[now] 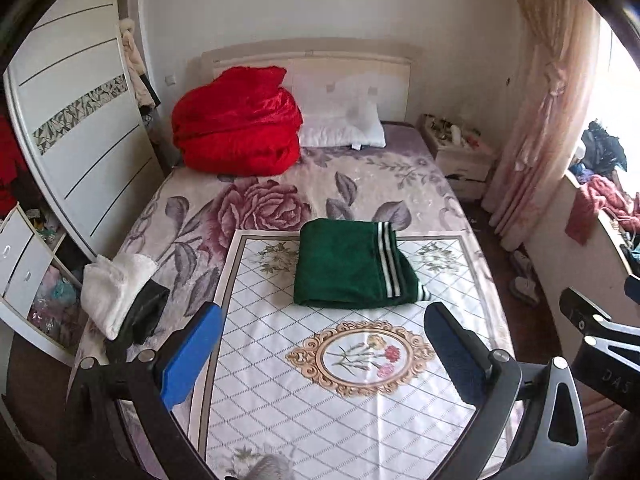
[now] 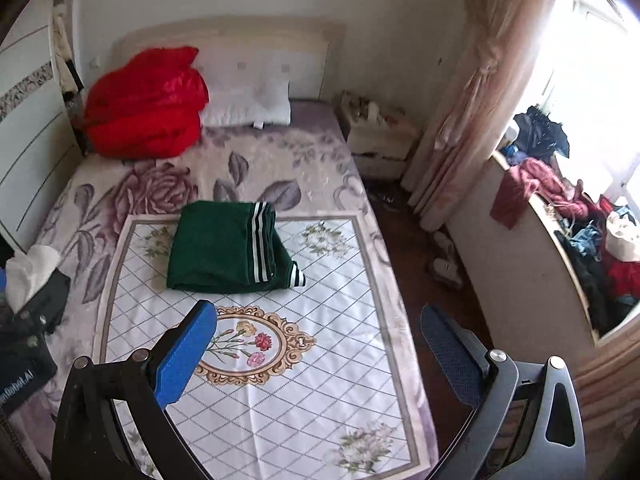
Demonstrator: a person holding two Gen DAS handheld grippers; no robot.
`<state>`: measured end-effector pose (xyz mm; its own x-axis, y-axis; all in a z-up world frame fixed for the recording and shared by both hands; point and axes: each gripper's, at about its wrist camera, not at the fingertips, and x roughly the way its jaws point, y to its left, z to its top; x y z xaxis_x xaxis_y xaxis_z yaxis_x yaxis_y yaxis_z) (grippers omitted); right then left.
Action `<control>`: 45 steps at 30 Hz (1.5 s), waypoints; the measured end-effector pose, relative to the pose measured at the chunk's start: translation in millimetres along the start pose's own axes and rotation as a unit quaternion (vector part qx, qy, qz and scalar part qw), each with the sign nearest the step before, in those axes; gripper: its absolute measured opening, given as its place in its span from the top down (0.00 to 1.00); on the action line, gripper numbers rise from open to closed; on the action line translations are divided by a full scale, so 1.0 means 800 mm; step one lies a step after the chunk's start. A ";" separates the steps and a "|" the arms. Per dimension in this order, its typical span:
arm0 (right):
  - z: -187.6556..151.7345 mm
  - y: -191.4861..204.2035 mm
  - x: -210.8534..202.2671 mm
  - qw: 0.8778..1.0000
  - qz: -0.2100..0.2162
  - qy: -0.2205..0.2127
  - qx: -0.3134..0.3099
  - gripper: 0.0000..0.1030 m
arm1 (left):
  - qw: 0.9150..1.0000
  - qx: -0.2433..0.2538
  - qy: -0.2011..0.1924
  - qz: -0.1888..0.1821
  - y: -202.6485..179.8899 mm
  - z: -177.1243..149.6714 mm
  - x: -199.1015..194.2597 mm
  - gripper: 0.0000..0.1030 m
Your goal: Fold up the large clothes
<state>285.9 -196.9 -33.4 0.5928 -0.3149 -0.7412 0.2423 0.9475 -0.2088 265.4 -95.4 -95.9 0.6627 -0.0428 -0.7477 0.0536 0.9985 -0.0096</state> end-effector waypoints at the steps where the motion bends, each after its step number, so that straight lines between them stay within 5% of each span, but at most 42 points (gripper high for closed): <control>1: -0.002 -0.003 -0.016 1.000 0.000 -0.004 -0.002 0.00 | 1.000 -0.003 -0.003 0.000 -0.001 -0.003 -0.018 0.00; 8: -0.028 -0.034 -0.132 0.999 0.009 -0.031 0.004 0.00 | 1.000 -0.016 -0.007 0.000 -0.003 -0.014 -0.096 0.00; 20: -0.030 -0.066 -0.242 0.999 0.016 -0.043 0.003 0.00 | 1.000 -0.003 0.001 0.015 -0.007 -0.009 -0.167 0.00; 45: -0.009 -0.082 -0.274 0.998 0.038 -0.051 -0.005 0.00 | 0.999 -0.006 -0.024 0.027 -0.007 -0.011 -0.197 0.00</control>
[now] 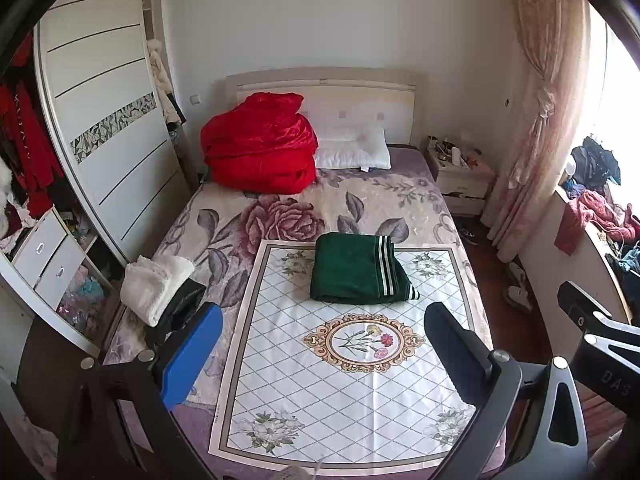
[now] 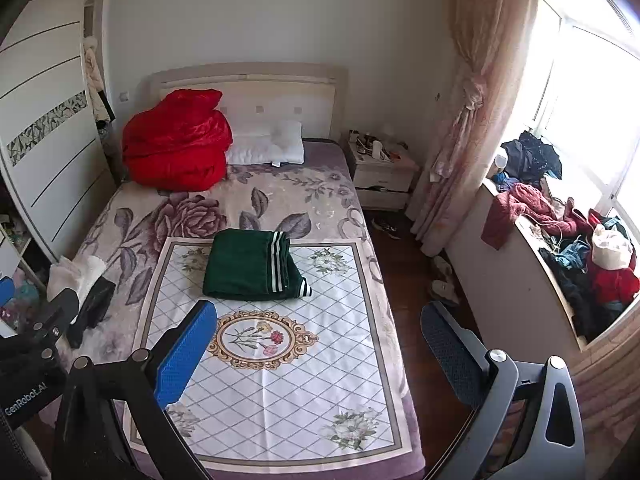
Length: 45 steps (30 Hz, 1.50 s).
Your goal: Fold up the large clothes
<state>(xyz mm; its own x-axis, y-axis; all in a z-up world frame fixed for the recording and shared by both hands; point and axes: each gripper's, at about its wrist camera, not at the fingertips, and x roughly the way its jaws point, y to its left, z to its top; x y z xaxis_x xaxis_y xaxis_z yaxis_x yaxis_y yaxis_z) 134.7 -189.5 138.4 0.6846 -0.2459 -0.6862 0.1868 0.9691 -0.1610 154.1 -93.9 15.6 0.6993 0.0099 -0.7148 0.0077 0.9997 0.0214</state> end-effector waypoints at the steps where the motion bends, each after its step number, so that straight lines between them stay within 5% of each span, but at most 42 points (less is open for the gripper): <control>1: 0.001 -0.001 -0.001 1.000 0.000 -0.001 -0.001 0.00 | 1.000 -0.001 0.000 -0.001 0.000 0.001 0.000 0.00; 45: 0.002 -0.004 0.000 1.000 0.026 -0.004 0.005 0.00 | 1.000 -0.009 -0.011 0.004 -0.008 0.013 -0.022 0.00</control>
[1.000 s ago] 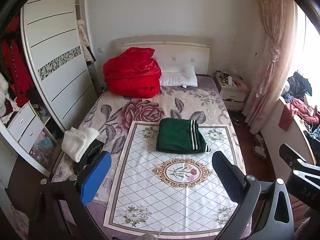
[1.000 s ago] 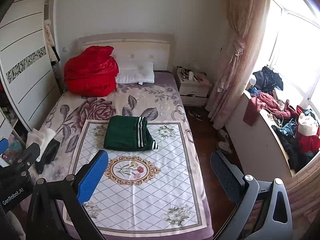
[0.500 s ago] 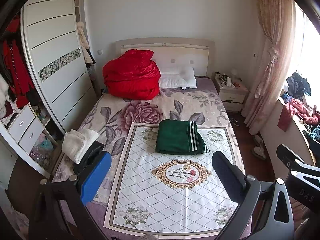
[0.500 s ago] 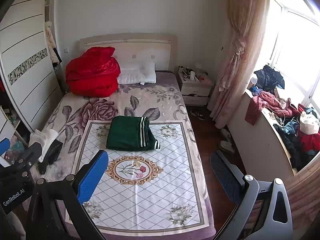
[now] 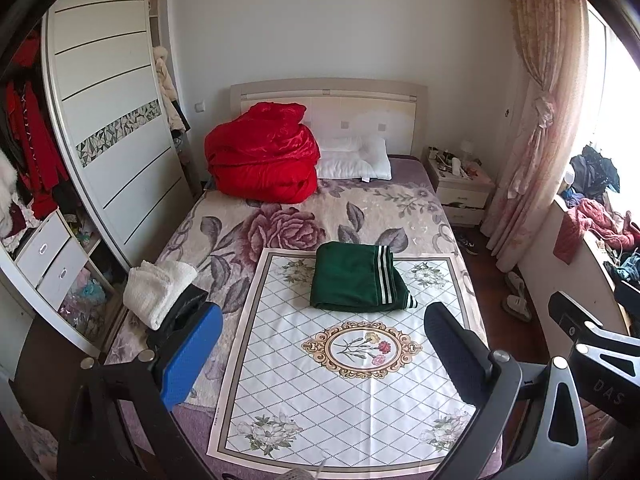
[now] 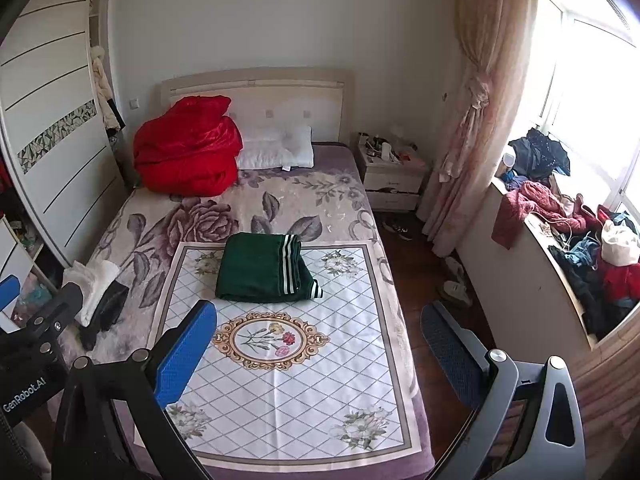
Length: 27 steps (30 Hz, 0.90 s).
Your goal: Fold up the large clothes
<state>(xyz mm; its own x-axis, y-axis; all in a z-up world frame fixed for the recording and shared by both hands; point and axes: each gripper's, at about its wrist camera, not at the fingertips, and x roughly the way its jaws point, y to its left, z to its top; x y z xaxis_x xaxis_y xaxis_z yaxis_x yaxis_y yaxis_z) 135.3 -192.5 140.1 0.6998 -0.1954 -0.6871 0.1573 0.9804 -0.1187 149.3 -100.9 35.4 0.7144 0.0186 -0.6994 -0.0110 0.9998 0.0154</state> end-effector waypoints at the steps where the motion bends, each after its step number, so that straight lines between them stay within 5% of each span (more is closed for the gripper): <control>1: -0.001 0.001 -0.001 1.000 0.000 0.000 0.000 0.00 | 1.000 0.000 0.000 0.000 0.001 -0.002 0.001 0.00; 27: -0.003 0.003 -0.006 1.000 -0.002 -0.009 -0.005 0.00 | 1.000 0.002 -0.004 0.002 -0.001 0.006 -0.005 0.00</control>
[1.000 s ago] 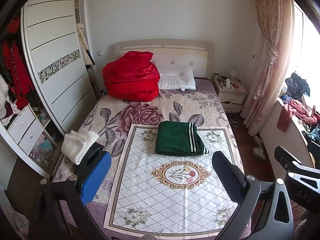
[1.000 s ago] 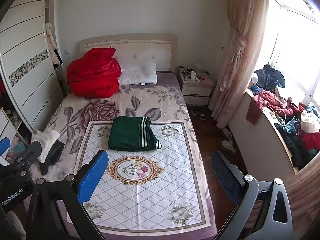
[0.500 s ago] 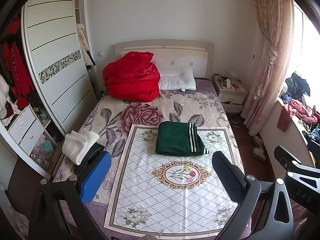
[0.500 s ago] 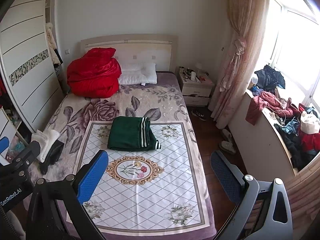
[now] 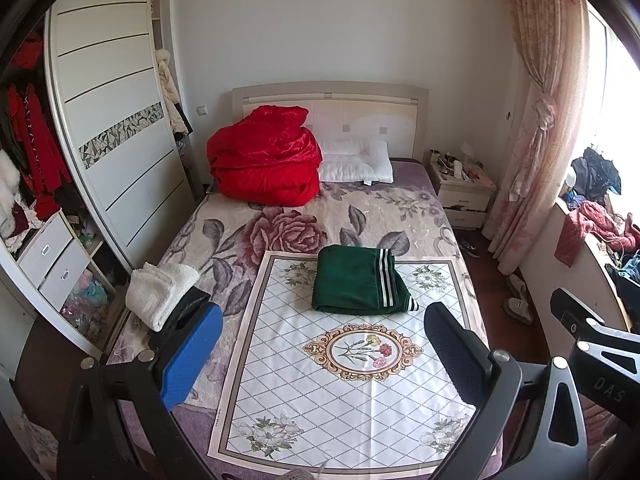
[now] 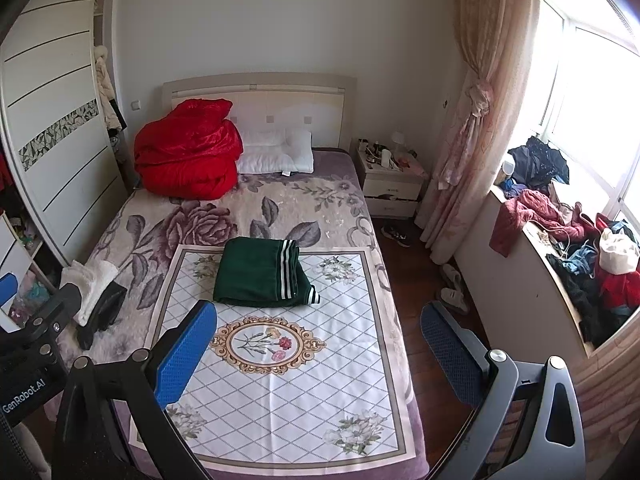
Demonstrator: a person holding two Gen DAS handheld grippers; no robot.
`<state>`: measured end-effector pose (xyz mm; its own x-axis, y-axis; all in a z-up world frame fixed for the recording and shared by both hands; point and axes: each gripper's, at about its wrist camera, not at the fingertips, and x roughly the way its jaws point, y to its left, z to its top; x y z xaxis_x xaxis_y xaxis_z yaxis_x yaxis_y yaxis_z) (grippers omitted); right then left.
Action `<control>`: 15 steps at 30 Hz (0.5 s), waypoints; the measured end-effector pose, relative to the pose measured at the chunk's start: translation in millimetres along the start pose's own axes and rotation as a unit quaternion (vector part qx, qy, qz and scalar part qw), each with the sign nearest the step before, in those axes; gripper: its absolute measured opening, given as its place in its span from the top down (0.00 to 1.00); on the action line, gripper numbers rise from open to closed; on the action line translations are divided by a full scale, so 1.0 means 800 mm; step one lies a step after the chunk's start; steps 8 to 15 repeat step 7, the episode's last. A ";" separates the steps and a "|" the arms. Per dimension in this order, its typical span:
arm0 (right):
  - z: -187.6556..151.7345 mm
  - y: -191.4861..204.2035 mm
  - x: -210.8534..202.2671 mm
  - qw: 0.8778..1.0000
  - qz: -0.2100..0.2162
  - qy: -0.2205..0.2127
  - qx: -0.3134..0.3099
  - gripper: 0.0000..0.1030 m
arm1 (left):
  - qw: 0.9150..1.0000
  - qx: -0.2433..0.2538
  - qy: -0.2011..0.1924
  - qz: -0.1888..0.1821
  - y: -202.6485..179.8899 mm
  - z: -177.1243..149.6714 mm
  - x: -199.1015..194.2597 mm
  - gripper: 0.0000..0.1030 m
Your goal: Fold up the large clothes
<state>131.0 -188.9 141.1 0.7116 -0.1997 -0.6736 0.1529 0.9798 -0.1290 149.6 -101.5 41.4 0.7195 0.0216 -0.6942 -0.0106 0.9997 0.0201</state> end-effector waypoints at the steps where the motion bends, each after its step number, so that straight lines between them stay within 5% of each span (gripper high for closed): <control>1: 0.000 0.000 0.000 1.000 0.000 0.000 0.000 0.00 | 1.000 0.000 0.000 0.000 0.000 0.000 0.000 0.00; 15: -0.001 0.000 0.000 1.000 -0.001 -0.001 0.000 0.00 | 1.000 -0.005 -0.002 0.001 0.002 0.011 -0.002 0.00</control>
